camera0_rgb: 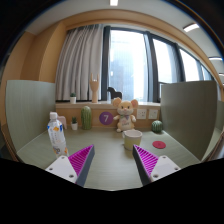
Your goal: Pour water
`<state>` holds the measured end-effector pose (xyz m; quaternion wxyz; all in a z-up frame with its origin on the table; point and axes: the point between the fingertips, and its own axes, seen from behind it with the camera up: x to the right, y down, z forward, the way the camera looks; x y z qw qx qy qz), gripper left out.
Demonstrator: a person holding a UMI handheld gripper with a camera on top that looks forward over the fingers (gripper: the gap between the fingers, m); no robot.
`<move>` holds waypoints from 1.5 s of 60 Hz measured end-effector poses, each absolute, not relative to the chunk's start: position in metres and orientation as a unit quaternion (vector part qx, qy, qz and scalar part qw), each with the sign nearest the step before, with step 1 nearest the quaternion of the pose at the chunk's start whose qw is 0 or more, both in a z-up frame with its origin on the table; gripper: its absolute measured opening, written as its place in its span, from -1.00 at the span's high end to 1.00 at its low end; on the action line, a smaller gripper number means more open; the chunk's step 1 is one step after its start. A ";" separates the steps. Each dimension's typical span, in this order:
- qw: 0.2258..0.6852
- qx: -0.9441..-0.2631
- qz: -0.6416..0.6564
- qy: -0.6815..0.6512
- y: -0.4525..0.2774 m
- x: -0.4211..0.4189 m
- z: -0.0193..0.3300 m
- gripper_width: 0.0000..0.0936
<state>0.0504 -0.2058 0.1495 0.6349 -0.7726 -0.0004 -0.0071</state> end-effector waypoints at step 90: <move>0.661 -0.742 0.113 -0.013 -0.060 -0.157 0.109 0.25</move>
